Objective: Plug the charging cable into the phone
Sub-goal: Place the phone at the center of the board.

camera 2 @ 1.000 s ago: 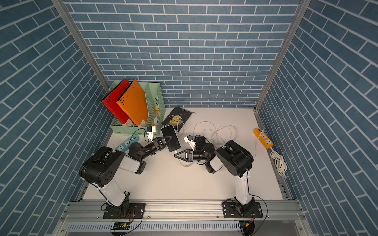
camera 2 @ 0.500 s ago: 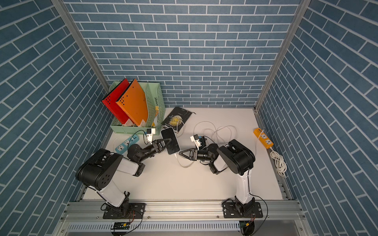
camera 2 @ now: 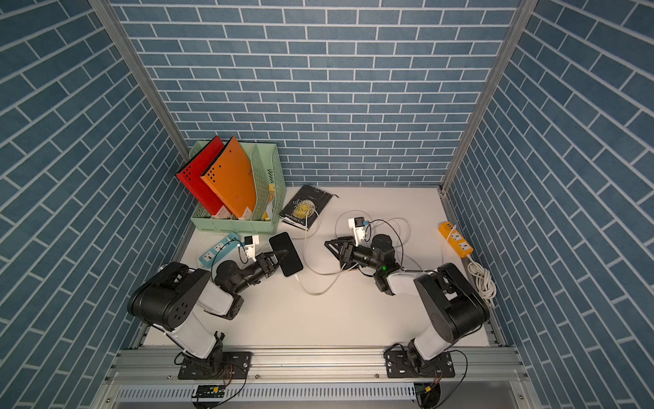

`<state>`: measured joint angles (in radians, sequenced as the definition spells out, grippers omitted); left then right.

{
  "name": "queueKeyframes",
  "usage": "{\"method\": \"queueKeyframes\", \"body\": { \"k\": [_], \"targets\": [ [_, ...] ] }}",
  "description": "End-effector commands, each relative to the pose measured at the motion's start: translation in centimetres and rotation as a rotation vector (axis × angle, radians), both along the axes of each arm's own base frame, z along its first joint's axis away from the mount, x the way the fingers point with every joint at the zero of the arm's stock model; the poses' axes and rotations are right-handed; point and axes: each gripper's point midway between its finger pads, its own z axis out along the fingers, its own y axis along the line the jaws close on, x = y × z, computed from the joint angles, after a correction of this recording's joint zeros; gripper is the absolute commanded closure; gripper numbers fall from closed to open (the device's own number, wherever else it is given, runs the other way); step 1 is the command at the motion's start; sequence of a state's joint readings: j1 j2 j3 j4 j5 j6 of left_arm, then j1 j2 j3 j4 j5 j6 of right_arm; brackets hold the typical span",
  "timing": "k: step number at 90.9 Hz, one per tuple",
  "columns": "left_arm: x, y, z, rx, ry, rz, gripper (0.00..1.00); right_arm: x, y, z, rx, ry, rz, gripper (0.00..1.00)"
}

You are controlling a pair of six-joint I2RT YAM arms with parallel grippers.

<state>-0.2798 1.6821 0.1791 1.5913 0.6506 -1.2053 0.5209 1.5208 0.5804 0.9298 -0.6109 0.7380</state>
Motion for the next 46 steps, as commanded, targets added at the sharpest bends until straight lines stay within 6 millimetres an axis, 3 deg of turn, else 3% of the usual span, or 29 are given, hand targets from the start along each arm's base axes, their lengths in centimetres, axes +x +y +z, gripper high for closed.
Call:
{"method": "queueKeyframes", "body": {
  "k": [1, 14, 36, 46],
  "targets": [
    [-1.0, 0.9, 3.9, -0.032, -0.219, 0.041, 1.0, 1.7, -3.4, -6.2, -0.371, 0.028, -0.181, 0.47],
    [-1.0, 1.5, 1.1, 0.024, -0.124, 0.078, 1.0, 2.5, -5.5, -7.6, -0.52, 0.024, -0.27, 0.47],
    [-0.2, 3.7, -3.7, 0.243, 0.052, 0.201, 1.0, 2.2, -6.5, -7.3, -0.578, -0.027, -0.314, 0.44],
    [0.1, 4.8, -4.8, 0.339, 0.107, 0.252, 1.0, 1.8, -6.5, -7.5, -0.571, -0.028, -0.308, 0.44]
  ]
}}
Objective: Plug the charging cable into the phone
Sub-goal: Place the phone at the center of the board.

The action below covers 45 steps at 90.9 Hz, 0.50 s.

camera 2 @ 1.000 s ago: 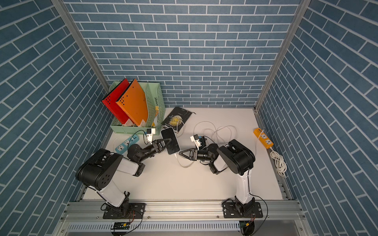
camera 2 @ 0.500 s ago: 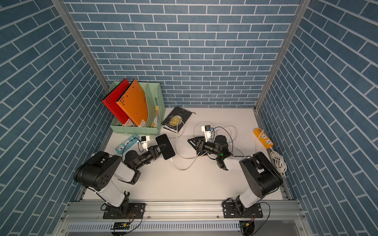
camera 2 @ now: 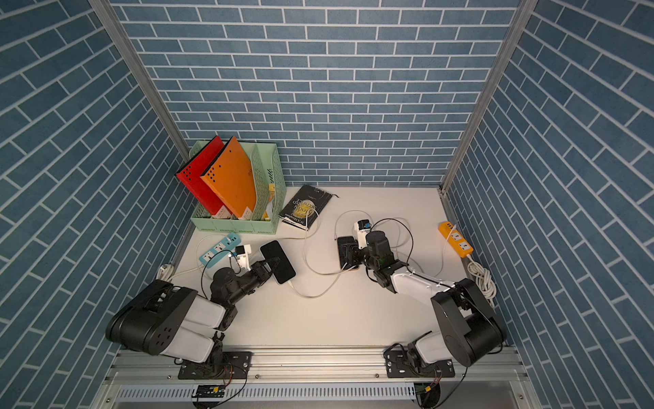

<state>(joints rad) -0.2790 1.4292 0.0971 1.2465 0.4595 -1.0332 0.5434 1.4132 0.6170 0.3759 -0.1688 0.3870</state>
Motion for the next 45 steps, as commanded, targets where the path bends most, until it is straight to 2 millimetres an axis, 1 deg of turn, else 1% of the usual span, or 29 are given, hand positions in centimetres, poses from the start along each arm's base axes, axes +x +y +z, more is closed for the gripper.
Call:
{"method": "queueKeyframes", "body": {
  "k": [1, 14, 23, 32, 41, 45],
  "targets": [
    [0.7, 1.7, -2.4, 0.157, 0.077, 0.082, 1.0, -0.4, -0.7, -0.4, -0.056, -0.023, -0.005, 0.44],
    [0.9, 3.3, -4.1, 0.257, 0.175, 0.152, 1.0, -0.6, -0.9, -0.7, -0.051, -0.014, -0.01, 0.43],
    [0.9, 3.7, -4.8, 0.282, 0.207, 0.166, 1.0, -0.6, -1.2, -0.5, -0.058, -0.023, -0.023, 0.41],
    [1.1, 3.5, -5.5, 0.287, 0.231, 0.156, 1.0, -0.5, -1.6, -0.1, -0.065, -0.041, -0.044, 0.38],
    [1.1, 3.3, -6.3, 0.286, 0.258, 0.146, 0.95, -0.6, -1.8, 0.2, -0.061, -0.052, -0.049, 0.36],
    [1.1, 3.3, -6.5, 0.287, 0.266, 0.145, 0.9, -0.6, -1.8, 0.3, -0.057, -0.056, -0.05, 0.34]
  ]
}}
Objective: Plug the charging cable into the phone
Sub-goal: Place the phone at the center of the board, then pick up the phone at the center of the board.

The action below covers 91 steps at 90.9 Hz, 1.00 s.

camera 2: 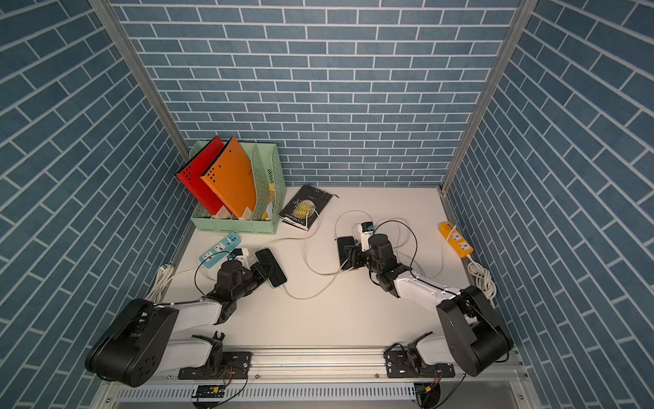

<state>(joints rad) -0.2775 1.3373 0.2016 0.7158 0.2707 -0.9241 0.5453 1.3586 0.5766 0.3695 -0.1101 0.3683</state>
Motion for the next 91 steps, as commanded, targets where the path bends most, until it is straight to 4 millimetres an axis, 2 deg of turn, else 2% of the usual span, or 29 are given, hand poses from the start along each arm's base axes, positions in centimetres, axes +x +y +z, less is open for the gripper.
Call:
{"method": "queueKeyframes", "body": {
  "k": [1, 16, 22, 33, 36, 51, 60, 78, 91],
  "targets": [
    [0.1, 0.3, -1.0, 0.049, 0.028, -0.004, 0.89, -0.3, -0.5, 0.1, -0.024, -0.023, -0.01, 0.34],
    [-0.3, 1.4, -2.0, 0.111, 0.084, 0.036, 0.62, 0.0, -0.9, 1.5, -0.02, -0.055, -0.034, 0.25],
    [-0.5, 2.5, -2.3, 0.161, 0.112, 0.077, 0.53, 0.0, -1.1, 1.9, -0.018, -0.066, -0.043, 0.25],
    [-0.8, 3.7, -1.8, 0.209, 0.117, 0.123, 0.25, 0.3, -2.0, 1.5, -0.06, -0.054, -0.085, 0.27],
    [-0.8, 4.1, -1.7, 0.221, 0.116, 0.136, 0.21, 0.4, -2.2, 1.3, -0.076, -0.041, -0.092, 0.28],
    [-1.3, 6.2, -0.3, 0.293, 0.108, 0.227, 0.17, 0.8, -2.5, -0.3, -0.143, 0.033, -0.114, 0.3],
    [-1.4, 6.6, 1.3, 0.284, 0.06, 0.252, 0.17, 0.9, -2.0, -1.0, -0.17, 0.065, -0.108, 0.31],
    [-0.9, 6.0, 4.3, 0.236, -0.036, 0.253, 0.17, 1.7, 1.0, -2.1, -0.244, 0.111, -0.055, 0.3],
    [0.7, 4.6, 6.4, 0.207, -0.071, 0.231, 0.17, 2.5, 3.1, -3.7, -0.284, 0.155, -0.024, 0.26]
  ]
}}
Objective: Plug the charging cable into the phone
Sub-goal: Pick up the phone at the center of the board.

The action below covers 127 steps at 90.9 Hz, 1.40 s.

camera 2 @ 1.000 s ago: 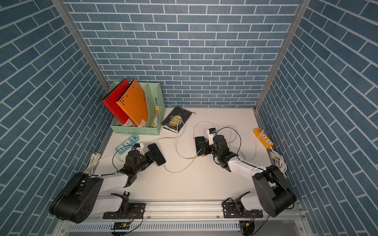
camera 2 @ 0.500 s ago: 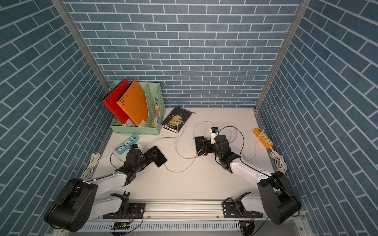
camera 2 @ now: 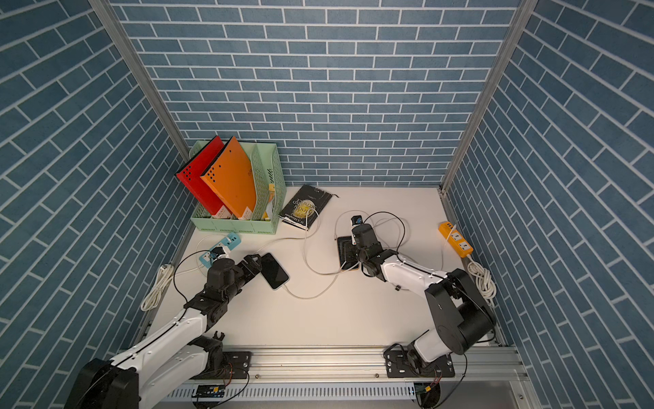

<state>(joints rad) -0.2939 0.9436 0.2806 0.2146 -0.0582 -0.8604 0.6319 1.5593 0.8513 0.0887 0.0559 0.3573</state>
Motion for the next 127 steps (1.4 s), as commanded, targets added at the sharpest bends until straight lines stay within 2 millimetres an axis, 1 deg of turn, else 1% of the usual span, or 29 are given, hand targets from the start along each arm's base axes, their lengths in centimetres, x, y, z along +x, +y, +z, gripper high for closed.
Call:
{"method": "queueKeyframes", "body": {
  "k": [1, 10, 18, 22, 25, 34, 37, 40, 42, 49, 60, 77, 85, 100, 119, 127],
  "targets": [
    [1.6, -1.1, 2.3, -0.005, -0.036, -0.014, 0.17, 0.2, 0.8, -1.9, -0.085, 0.05, 0.022, 0.26],
    [3.4, -2.7, 3.6, 0.002, -0.051, -0.034, 0.17, 1.0, 1.6, -2.9, -0.134, 0.077, 0.024, 0.24],
    [4.9, -4.5, 3.8, -0.006, -0.058, -0.055, 0.18, 1.6, 1.6, -3.8, -0.173, 0.099, 0.007, 0.24],
    [5.2, -5.2, 3.3, -0.001, -0.052, -0.068, 0.18, 1.7, 1.4, -4.3, -0.19, 0.107, -0.004, 0.24],
    [5.9, -5.7, 4.0, -0.005, -0.072, -0.072, 0.18, 1.7, 1.4, -4.5, -0.197, 0.113, -0.006, 0.24],
    [6.3, -6.7, 3.9, -0.003, -0.102, -0.088, 0.18, 2.0, 1.2, -5.1, -0.225, 0.121, -0.021, 0.22],
    [6.3, -6.8, 3.7, -0.003, -0.105, -0.086, 0.18, 2.3, 1.0, -5.3, -0.235, 0.121, -0.029, 0.21],
    [6.5, -6.8, 3.9, -0.012, -0.119, -0.079, 0.18, 2.4, 1.1, -5.5, -0.244, 0.125, -0.031, 0.21],
    [6.2, -6.7, 3.2, -0.013, -0.113, -0.078, 0.18, 2.5, 1.1, -5.7, -0.25, 0.129, -0.033, 0.21],
    [6.1, -6.8, 2.4, 0.0, -0.1, -0.091, 0.18, 2.7, 1.2, -6.3, -0.268, 0.154, -0.037, 0.2],
    [6.5, -6.9, 1.8, 0.026, -0.081, -0.095, 0.18, 2.8, 0.3, -7.2, -0.309, 0.167, -0.074, 0.17],
    [6.6, -7.3, 1.1, 0.019, -0.072, -0.116, 0.18, 2.8, -1.0, -7.2, -0.332, 0.163, -0.117, 0.11],
    [6.5, -7.4, 1.2, 0.017, -0.074, -0.118, 0.18, 2.6, -1.3, -7.3, -0.33, 0.169, -0.119, 0.09],
    [6.3, -7.2, 1.3, 0.024, -0.077, -0.116, 0.17, 2.1, -1.2, -9.1, -0.307, 0.237, -0.09, 0.08],
    [6.4, -7.3, 1.0, 0.03, -0.066, -0.121, 0.17, 1.5, -0.6, -10.9, -0.287, 0.304, -0.057, 0.08],
    [6.4, -7.3, 1.0, 0.03, -0.067, -0.122, 0.17, 1.4, -0.4, -11.3, -0.285, 0.318, -0.047, 0.08]
  ]
}}
